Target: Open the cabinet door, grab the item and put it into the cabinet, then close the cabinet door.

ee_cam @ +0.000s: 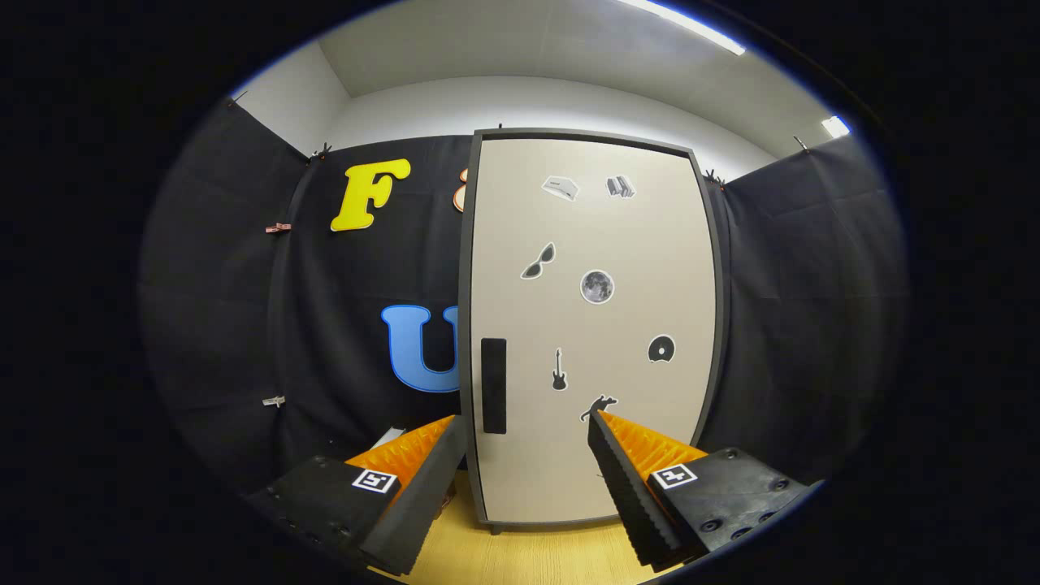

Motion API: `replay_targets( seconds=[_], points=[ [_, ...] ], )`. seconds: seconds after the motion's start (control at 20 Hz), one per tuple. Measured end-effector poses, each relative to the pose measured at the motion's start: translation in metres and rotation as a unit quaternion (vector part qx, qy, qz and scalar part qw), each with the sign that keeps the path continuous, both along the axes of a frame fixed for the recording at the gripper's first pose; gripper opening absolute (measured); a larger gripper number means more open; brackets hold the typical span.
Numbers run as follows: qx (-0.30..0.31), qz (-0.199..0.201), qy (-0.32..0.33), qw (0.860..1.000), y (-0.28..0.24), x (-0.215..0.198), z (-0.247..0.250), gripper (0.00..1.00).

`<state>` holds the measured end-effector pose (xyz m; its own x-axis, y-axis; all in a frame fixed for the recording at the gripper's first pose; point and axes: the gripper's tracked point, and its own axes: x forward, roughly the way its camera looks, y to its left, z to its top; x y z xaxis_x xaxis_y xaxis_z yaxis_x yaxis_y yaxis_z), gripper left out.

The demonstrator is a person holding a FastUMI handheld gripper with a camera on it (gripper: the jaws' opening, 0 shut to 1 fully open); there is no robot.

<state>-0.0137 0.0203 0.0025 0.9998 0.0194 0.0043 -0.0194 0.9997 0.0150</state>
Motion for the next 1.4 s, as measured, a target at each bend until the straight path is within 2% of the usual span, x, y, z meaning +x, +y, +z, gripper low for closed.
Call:
replay_targets(
  seconds=[0.4, 1.05, 1.4],
  points=[
    [0.002, 0.008, 0.005, 1.000, 0.019, 0.025, -0.009, 0.97],
    [0.014, 0.001, 0.015, 1.000, 0.040, 0.120, -0.036, 0.97],
    [0.006, -0.014, 0.050, 0.999, 0.038, 0.163, -0.070, 0.96]
  ],
)
